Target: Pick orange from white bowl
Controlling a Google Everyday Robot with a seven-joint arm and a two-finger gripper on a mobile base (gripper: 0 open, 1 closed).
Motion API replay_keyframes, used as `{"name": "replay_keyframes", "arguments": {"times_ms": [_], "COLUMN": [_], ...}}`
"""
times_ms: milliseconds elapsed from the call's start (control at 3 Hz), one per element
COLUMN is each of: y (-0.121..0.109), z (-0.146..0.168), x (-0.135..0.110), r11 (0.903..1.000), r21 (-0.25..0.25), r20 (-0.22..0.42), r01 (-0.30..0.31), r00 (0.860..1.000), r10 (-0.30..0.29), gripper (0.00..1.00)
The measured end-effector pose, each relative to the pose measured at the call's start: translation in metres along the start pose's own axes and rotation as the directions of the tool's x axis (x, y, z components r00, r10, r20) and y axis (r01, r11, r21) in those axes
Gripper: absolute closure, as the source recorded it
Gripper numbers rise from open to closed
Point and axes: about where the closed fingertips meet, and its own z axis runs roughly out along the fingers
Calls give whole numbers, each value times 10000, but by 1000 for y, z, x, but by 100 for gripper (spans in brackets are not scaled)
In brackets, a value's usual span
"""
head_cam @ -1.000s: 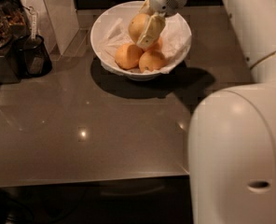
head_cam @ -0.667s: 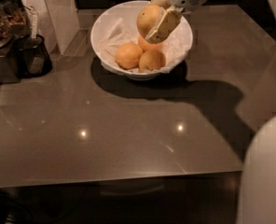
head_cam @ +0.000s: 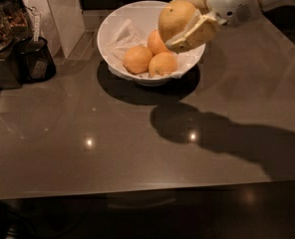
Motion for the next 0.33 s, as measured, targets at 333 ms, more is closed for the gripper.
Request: {"name": "replay_keyframes", "arguments": {"times_ms": [333], "y": [21], "z": [-12], "x": [40], "r11": [9968], "r21": [74], "r20": [-345], "r01": [-800], "r00": [9962], "r10": [802], "gripper": [100]}}
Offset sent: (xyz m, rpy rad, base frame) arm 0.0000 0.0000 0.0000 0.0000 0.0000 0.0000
